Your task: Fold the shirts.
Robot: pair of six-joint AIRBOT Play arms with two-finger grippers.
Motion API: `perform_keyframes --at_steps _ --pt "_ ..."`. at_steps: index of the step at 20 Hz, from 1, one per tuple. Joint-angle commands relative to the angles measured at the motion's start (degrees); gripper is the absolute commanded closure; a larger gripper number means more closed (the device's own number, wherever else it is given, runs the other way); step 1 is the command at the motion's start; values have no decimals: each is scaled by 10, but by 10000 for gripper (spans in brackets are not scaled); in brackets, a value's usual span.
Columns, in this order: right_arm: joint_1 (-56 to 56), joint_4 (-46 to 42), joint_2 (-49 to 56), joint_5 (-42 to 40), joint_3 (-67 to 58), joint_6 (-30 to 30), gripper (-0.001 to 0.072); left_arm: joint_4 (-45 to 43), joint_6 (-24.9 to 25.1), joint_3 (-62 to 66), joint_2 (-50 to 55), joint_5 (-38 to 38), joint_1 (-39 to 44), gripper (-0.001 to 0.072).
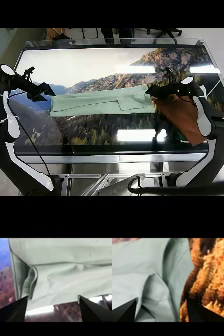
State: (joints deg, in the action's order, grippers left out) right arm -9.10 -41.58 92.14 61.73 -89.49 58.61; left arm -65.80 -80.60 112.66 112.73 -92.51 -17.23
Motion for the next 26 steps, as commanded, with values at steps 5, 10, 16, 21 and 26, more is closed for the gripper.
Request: perform_keyframes --at_steps 5,10,16,21,26 --pt "16 35 48 31 -1 1 22 40 43 -132 -102 76 2 193" --pt "30 43 46 32 -4 -4 637 196 112 -195 -137 116 16 693" --pt "30 43 -4 70 -50 2 693 193 112 -195 -112 200 169 694" --pt "30 43 -70 150 -134 45 693 174 107 -193 -39 380 346 694" --pt "30 43 -111 219 -216 115 693 172 54 -65 81 379 449 695"
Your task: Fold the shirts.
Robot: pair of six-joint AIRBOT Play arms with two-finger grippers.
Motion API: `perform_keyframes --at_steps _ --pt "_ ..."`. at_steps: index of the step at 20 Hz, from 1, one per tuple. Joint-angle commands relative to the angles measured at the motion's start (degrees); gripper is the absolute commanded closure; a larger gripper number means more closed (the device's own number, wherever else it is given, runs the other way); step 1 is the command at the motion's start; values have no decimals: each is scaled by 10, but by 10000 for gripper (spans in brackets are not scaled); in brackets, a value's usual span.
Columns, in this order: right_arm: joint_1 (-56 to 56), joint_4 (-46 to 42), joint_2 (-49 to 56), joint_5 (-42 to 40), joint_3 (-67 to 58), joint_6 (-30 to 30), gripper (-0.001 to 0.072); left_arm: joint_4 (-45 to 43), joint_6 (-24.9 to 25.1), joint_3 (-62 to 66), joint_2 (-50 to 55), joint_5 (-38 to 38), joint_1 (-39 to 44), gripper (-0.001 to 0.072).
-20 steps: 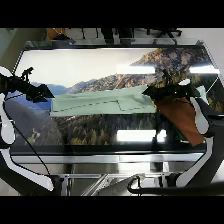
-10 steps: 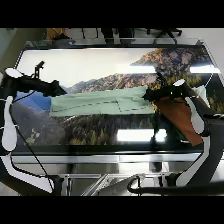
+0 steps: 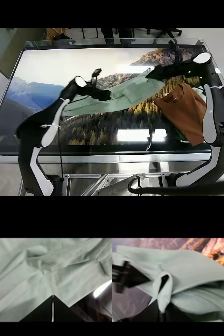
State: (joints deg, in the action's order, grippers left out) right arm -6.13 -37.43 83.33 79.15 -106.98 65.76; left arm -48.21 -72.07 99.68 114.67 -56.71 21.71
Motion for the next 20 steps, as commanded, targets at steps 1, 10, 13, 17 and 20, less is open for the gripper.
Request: perform_keyframes --at_steps 1,10,13,17,20 --pt "1 1 -31 50 -43 53 693 -3 -42 96 84 18 70 695" --pt "7 -1 -43 75 -42 72 693 5 -90 168 127 -49 65 693" --pt "31 -1 -43 60 -42 79 693 50 -70 168 50 -153 12 693" --pt "104 -3 -30 -3 -42 78 692 172 -20 168 -109 -259 -107 693" --pt "195 -5 1 -99 -42 78 692 220 -14 168 -227 -264 -204 693"
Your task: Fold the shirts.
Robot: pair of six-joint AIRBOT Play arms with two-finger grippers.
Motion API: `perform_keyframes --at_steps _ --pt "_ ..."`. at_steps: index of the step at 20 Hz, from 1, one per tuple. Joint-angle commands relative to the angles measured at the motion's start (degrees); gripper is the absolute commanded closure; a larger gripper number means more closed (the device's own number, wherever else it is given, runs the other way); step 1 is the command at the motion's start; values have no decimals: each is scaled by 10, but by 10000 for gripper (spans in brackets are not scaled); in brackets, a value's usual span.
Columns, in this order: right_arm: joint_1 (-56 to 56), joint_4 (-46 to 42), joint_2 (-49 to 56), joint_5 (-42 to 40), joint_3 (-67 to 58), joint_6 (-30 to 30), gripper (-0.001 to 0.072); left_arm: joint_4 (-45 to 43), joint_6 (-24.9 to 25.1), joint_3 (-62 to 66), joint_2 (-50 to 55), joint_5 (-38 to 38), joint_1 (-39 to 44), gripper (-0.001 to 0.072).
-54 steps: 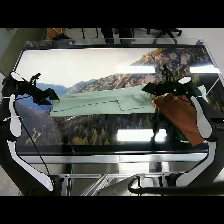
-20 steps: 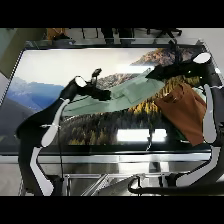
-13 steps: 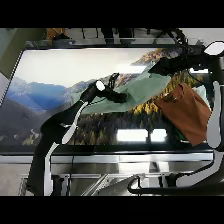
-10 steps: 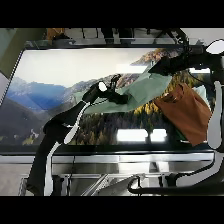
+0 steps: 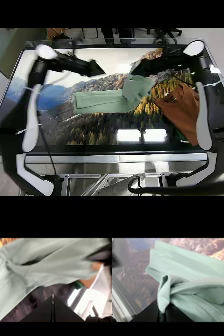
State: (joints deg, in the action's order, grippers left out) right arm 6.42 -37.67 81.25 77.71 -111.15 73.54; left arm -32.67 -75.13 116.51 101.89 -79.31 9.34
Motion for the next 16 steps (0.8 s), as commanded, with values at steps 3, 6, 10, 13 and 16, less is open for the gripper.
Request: perform_keyframes --at_steps 3,6,10,13,16 --pt "196 -1 83 -255 0 -7 691 72 32 0 -187 -42 -159 693" --pt "339 12 174 -476 -1 -85 404 72 65 -44 -255 -45 -201 693" --pt "443 12 246 -626 -1 -277 269 72 113 -163 -314 -36 -210 693" --pt "406 12 211 -536 -1 -277 269 73 121 -219 -323 -21 -210 694" --pt "320 -19 139 -381 -1 -206 272 76 121 -217 -323 -23 -217 694"
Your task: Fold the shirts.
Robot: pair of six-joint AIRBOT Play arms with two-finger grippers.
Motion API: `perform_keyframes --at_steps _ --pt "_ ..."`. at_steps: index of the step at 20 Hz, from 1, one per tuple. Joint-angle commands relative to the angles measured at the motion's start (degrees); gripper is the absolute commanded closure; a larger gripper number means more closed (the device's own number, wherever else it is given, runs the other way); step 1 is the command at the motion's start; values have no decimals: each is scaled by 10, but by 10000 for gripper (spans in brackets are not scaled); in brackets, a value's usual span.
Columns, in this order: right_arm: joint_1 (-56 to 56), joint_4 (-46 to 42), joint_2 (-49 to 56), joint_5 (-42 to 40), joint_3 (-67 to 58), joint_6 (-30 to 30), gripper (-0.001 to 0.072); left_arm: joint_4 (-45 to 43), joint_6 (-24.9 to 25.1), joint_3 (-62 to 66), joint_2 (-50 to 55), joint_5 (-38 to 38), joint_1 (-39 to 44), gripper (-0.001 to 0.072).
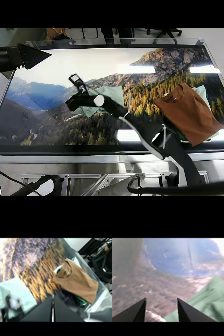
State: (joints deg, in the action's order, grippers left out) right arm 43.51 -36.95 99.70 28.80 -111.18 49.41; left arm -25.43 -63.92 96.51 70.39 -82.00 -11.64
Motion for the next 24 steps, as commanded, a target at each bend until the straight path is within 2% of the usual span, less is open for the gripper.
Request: perform_keyframes --at_steps 1,5,7,9,12,14,20,24 --pt "-84 -54 -70 149 0 81 273 4 9 -6 -7 -4 -9 693" --pt "-238 -207 -139 317 0 288 282 5 -5 25 -7 -22 -10 694" --pt "-309 -223 -133 411 4 327 281 7 -11 26 -8 -23 -10 693" --pt "-347 -213 -115 460 22 327 281 7 -17 26 -7 -31 -10 693" --pt "-352 -186 -78 471 46 304 280 7 -18 26 -7 -39 -10 693" --pt "-342 -136 -48 462 46 283 279 7 -22 26 -7 -44 -10 694" --pt "-324 -75 29 432 46 266 279 6 -21 26 -7 -51 -10 693" --pt "-323 2 48 417 46 223 282 6 -21 26 -7 -50 -10 693"
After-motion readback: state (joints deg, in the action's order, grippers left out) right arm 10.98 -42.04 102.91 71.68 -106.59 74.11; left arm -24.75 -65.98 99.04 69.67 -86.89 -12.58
